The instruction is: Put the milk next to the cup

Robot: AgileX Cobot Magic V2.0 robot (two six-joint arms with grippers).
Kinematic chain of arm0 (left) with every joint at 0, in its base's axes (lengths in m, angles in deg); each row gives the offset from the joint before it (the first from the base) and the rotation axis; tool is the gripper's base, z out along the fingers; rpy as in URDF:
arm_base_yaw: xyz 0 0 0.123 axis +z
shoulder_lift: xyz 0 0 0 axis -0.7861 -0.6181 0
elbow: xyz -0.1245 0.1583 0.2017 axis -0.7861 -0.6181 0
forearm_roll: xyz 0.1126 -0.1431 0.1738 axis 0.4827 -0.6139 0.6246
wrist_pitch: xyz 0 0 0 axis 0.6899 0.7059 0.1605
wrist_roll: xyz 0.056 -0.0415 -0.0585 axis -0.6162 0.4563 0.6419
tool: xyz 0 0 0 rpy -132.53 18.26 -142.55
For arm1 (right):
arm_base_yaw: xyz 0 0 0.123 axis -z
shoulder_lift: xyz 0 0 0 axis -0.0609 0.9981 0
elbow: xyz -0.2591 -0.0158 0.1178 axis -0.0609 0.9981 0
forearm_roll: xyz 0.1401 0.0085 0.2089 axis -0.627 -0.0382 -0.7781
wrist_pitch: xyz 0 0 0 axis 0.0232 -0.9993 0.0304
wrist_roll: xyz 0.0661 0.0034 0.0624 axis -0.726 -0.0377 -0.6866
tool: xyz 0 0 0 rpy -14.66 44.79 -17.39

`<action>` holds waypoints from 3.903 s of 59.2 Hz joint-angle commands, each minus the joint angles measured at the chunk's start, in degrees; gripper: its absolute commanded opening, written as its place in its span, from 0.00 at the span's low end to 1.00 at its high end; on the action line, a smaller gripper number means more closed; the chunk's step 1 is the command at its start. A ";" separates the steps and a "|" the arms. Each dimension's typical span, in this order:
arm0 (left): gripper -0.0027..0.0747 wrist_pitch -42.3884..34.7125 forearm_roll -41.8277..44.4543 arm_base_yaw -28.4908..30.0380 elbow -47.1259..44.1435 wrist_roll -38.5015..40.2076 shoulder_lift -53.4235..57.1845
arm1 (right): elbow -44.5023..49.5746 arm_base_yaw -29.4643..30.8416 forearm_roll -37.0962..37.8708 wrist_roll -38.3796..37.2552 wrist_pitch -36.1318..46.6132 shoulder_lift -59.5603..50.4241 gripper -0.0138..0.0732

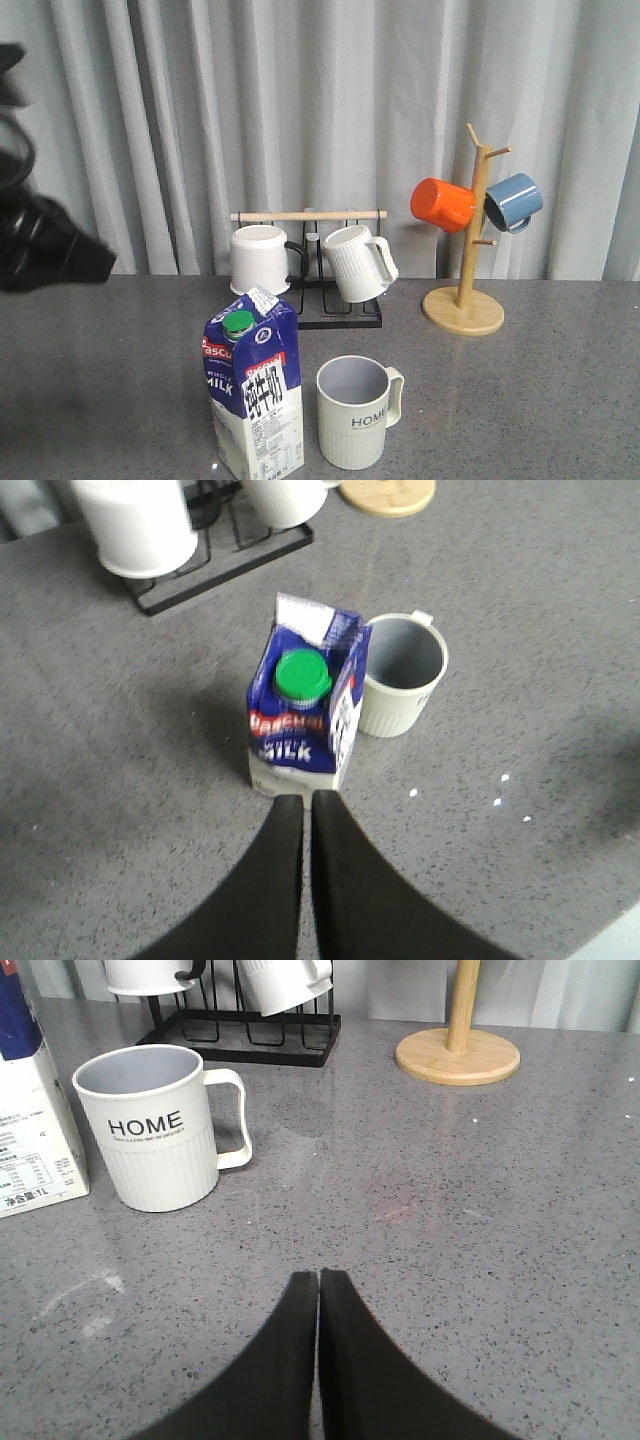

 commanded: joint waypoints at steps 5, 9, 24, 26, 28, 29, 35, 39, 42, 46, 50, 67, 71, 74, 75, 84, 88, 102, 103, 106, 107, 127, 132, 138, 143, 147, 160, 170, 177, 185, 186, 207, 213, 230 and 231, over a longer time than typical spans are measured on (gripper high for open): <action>0.02 -15.51 -0.59 -0.14 -15.48 1.58 11.65 | -1.45 0.09 2.48 -0.12 -1.64 0.23 0.15; 0.02 -19.39 -0.59 -0.14 -21.55 3.18 15.54 | -1.45 0.09 2.48 -0.12 -1.64 0.23 0.15; 0.02 -30.66 -1.04 -0.14 -41.34 5.94 30.40 | -1.45 0.09 2.48 -0.12 -1.64 0.23 0.15; 0.02 -30.08 -1.04 -0.14 -42.97 6.52 32.16 | -1.45 0.09 2.48 -0.12 -1.64 0.23 0.15; 0.02 -29.06 -1.04 -0.14 -44.43 6.54 33.76 | -1.45 0.09 2.60 -0.12 -1.64 0.23 0.15; 0.02 -28.65 -1.04 -0.14 -44.97 6.54 34.36 | -1.45 0.09 2.60 -0.12 -1.64 0.23 0.15; 0.02 -25.05 -0.99 -0.14 -48.08 6.54 38.14 | -1.45 0.09 2.60 -0.12 -1.64 0.23 0.15; 0.02 -22.65 -0.99 -0.14 -49.06 6.54 39.81 | -1.45 0.09 2.60 -0.12 -1.64 0.23 0.15; 0.02 -20.10 -0.99 -0.14 -49.37 6.54 41.00 | -1.45 0.09 2.60 -0.12 -1.64 0.23 0.15; 0.02 -19.11 0.21 -0.14 -49.37 6.49 41.93 | -1.45 0.09 2.60 -0.12 -1.64 0.23 0.15; 0.02 -19.39 2.38 -0.14 -49.37 6.21 42.72 | -1.45 0.09 2.60 -0.12 -1.64 0.23 0.15; 0.02 -45.17 14.43 0.98 -60.60 6.16 44.91 | -1.45 0.09 2.60 -0.12 -1.64 0.23 0.15; 0.02 -56.48 14.41 2.99 -67.76 6.36 47.08 | -1.45 0.09 2.60 -0.12 -1.64 0.23 0.15; 0.02 -63.79 14.40 4.60 -73.12 6.89 49.31 | -1.45 0.09 2.60 -0.12 -1.64 0.23 0.15; 0.02 -65.71 14.40 5.32 -75.35 7.09 49.89 | -1.45 0.09 2.60 -0.12 -1.64 0.23 0.15; 0.02 -75.84 13.89 11.18 -89.43 13.21 57.18 | -1.45 0.09 2.60 -0.12 -1.64 0.23 0.15; 0.02 -75.96 13.89 14.00 -93.99 16.86 60.22 | -1.45 0.09 2.60 -0.12 -1.64 0.23 0.15; 0.03 -67.62 14.13 21.45 -96.81 18.96 68.93 | -1.45 0.09 2.65 -0.12 -1.61 0.23 0.15; 0.03 -67.14 14.13 21.82 -96.81 18.44 69.83 | -1.45 0.09 2.65 -0.12 -1.61 0.23 0.15; 0.03 -65.89 14.13 22.35 -96.81 17.63 72.15 | -1.45 0.09 2.65 -0.12 -1.61 0.23 0.15; 0.03 -65.34 14.18 22.40 -96.81 17.39 72.82 | -1.45 0.09 2.65 -0.12 -1.61 0.23 0.15; 0.03 -62.84 14.21 22.34 -96.81 14.97 74.72 | -1.45 0.09 2.65 -0.12 -1.66 0.23 0.15; 0.03 -62.84 14.21 22.34 -96.81 14.97 74.72 | -1.45 0.09 2.65 -0.12 -1.66 0.23 0.15; 0.03 -62.86 14.06 22.34 -96.86 14.97 74.72 | -1.45 0.09 2.65 -0.12 -1.66 0.23 0.15; 0.03 -63.12 13.93 22.34 -96.93 14.97 74.72 | -1.45 0.09 2.65 -0.12 -1.66 0.23 0.15; 0.03 -63.39 13.91 22.34 -96.92 14.92 74.72 | -1.45 0.09 2.65 -0.12 -1.66 0.23 0.15; 0.03 -66.41 4.71 22.34 -96.92 3.62 74.72 | -1.45 0.09 2.65 -0.12 -1.79 0.23 0.15; 0.03 -66.41 -1.24 22.34 -96.92 -1.94 74.72 | -1.45 0.09 2.65 -0.12 -1.73 0.23 0.15; 0.03 -66.41 -1.08 22.34 -96.92 -1.94 74.72 | -1.45 0.09 2.65 -0.12 -1.61 0.23 0.15; 0.03 -66.41 -1.08 22.34 -96.92 -1.94 74.72 | -1.45 0.09 2.65 -0.12 -1.61 0.23 0.15; 0.03 -66.41 -1.08 22.34 -96.92 -1.94 74.72 | -1.45 0.09 2.65 -0.12 -1.61 0.23 0.15; 0.03 -66.41 -1.08 22.34 -96.92 -1.94 74.72 | -1.45 0.09 2.65 -0.12 -1.61 0.23 0.15; 0.03 -66.41 -1.08 22.34 -96.92 -1.94 74.72 | -1.45 0.09 2.65 -0.12 -1.61 0.23 0.15; 0.03 -66.41 -1.08 22.34 -96.92 -1.94 74.72 | -1.45 0.09 2.80 0.11 -1.77 0.23 0.15; 0.03 -66.41 -1.08 22.34 -96.92 -1.94 74.72 | -1.45 0.09 2.74 0.11 -1.77 0.23 0.15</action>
